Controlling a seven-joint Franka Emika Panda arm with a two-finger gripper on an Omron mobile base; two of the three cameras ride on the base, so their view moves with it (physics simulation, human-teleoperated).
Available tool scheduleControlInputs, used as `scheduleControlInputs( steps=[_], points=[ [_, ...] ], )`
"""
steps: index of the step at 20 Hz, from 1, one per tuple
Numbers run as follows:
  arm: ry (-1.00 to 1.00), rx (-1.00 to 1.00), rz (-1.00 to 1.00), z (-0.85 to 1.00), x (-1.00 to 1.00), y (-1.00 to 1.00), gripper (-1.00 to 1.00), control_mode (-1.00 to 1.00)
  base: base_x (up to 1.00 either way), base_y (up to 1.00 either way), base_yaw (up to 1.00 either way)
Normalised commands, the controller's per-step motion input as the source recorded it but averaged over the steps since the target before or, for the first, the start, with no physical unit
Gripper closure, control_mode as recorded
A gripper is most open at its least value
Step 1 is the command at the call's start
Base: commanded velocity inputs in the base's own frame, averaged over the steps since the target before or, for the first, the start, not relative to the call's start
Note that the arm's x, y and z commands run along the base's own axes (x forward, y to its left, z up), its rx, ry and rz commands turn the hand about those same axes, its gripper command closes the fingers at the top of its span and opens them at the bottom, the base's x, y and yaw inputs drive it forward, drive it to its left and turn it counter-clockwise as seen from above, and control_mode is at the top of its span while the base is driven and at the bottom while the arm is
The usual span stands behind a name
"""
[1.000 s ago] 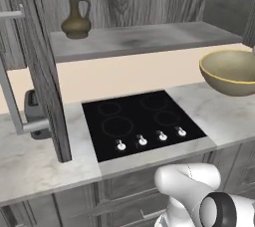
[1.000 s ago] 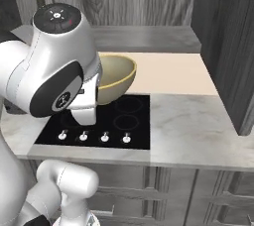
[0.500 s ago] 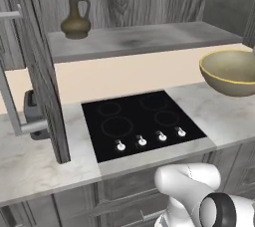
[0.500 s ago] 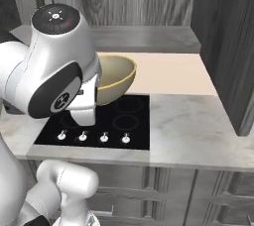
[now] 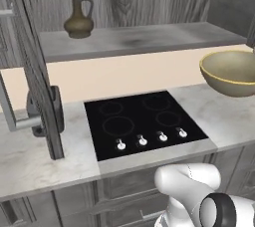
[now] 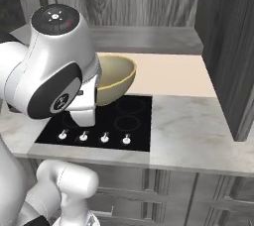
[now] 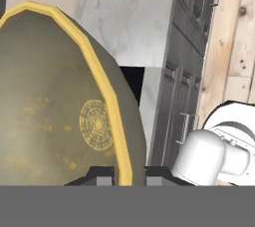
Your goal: Pick the mug and place it in the sink. Pick the bowl and place it in the open cabinet and then close the cabinet.
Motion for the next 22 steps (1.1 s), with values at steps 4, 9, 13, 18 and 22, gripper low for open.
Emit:
scheduleControlInputs(
  steps=[4,9,13,18,22],
  points=[
    [0.0,0.0,0.0,0.0,0.0,0.0,1.0,1.0,0.01,-0.08,0.09],
    [0.0,0.0,0.0,0.0,0.0,0.0,1.0,1.0,0.0,-0.16,0.07],
    [-0.02,0.0,0.04,0.01,0.0,-0.05,1.0,-1.0,0.0,0.0,0.0],
    [-0.17,0.0,0.0,0.18,-0.01,0.01,1.0,-1.0,0.0,0.0,0.0],
    [-0.24,0.0,0.0,0.1,0.0,0.11,1.0,-1.0,0.0,0.0,0.0]
  ],
)
